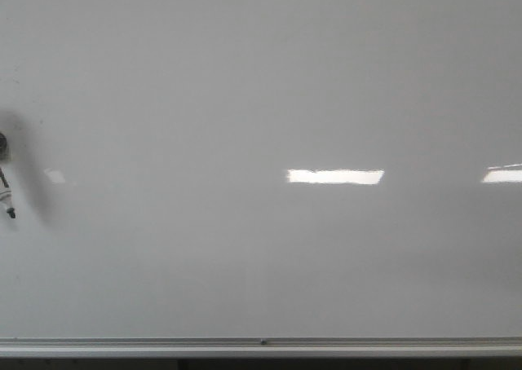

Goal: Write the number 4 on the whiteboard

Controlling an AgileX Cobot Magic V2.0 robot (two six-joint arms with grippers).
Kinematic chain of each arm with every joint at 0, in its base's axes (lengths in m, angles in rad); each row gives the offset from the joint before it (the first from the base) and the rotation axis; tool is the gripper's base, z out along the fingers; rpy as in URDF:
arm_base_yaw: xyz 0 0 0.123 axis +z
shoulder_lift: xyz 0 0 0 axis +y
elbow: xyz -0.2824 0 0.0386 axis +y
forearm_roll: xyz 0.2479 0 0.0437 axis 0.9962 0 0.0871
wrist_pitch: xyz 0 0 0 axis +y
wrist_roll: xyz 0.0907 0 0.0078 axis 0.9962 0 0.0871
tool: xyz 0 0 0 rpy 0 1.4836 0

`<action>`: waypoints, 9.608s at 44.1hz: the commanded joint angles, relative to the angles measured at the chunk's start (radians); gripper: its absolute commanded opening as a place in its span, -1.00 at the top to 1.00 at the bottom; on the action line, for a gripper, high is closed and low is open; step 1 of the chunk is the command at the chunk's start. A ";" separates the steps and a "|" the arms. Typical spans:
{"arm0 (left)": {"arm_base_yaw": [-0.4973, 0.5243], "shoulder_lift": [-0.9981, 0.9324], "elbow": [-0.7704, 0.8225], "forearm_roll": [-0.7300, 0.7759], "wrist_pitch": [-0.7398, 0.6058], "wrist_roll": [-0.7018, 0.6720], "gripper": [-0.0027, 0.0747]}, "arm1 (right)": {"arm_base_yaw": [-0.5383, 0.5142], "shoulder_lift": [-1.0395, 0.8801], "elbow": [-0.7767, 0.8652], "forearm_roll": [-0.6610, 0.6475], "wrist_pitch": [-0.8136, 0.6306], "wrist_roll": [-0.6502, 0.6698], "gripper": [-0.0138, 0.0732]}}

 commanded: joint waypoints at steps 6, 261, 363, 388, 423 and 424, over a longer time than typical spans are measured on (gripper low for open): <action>-0.001 -0.014 0.005 0.000 -0.085 -0.004 0.98 | -0.005 -0.019 -0.014 -0.006 -0.075 -0.002 0.83; -0.498 1.497 -1.162 -0.674 1.007 1.103 0.98 | -0.005 0.291 -0.499 0.018 0.144 -0.002 -0.57; -0.640 1.496 -1.208 -0.726 1.046 1.153 0.96 | 0.514 1.437 -1.091 0.940 0.803 -1.046 0.85; -0.640 1.496 -1.212 -0.733 0.969 1.141 -0.77 | 0.349 1.262 -0.928 0.778 0.744 -0.883 0.82; -0.640 1.496 -1.212 -0.733 0.969 1.141 0.98 | -0.051 0.931 -0.785 0.770 0.303 -0.775 0.82; -0.640 1.496 -1.212 -0.733 0.969 1.141 0.98 | -0.051 0.940 -0.798 0.770 0.300 -0.775 0.82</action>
